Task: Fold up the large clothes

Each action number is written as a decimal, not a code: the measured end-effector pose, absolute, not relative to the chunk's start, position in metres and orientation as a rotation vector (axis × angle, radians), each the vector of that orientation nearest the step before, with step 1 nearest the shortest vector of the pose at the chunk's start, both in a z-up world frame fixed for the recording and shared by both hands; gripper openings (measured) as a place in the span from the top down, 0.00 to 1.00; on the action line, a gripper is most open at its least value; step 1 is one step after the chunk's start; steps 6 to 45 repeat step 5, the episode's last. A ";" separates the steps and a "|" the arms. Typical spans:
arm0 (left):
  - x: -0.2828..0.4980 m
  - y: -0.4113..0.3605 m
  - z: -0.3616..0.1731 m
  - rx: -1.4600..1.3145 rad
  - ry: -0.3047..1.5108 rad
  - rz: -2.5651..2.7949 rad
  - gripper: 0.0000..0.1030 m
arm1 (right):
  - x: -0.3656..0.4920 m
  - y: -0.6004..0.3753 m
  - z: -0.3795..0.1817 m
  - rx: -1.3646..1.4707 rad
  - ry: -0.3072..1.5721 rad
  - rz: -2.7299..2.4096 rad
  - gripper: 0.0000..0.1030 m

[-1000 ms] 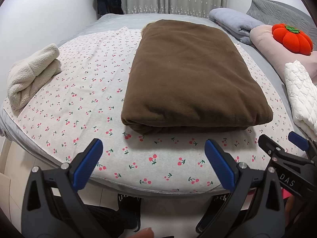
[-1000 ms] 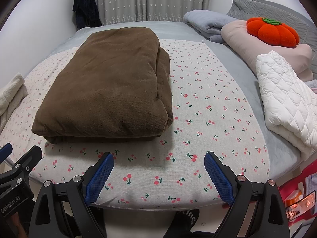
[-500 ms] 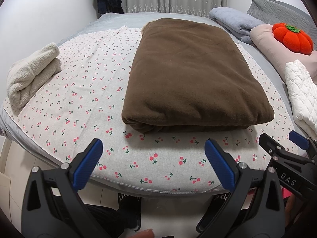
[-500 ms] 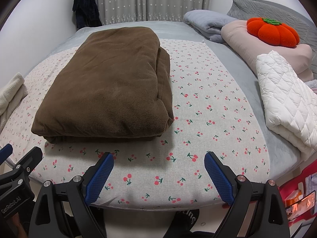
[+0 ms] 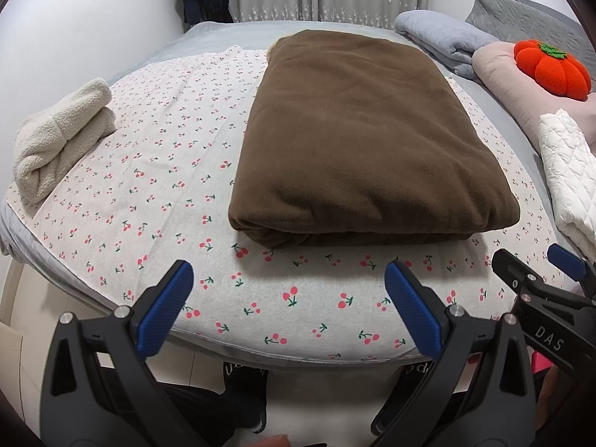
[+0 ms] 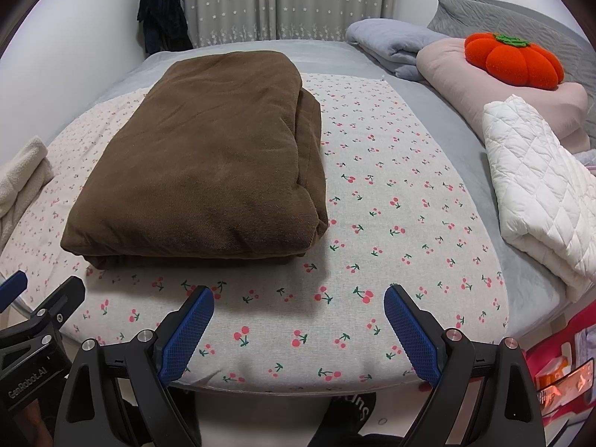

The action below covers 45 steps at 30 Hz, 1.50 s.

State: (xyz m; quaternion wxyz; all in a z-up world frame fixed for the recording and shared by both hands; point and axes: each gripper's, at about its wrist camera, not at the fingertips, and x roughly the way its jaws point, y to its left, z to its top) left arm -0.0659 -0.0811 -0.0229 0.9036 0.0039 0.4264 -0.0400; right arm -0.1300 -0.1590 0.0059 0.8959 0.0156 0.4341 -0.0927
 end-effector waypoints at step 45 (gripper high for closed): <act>-0.059 -0.080 -0.030 -0.005 0.901 -0.097 0.01 | -0.128 -0.157 0.004 0.037 0.904 -0.176 0.08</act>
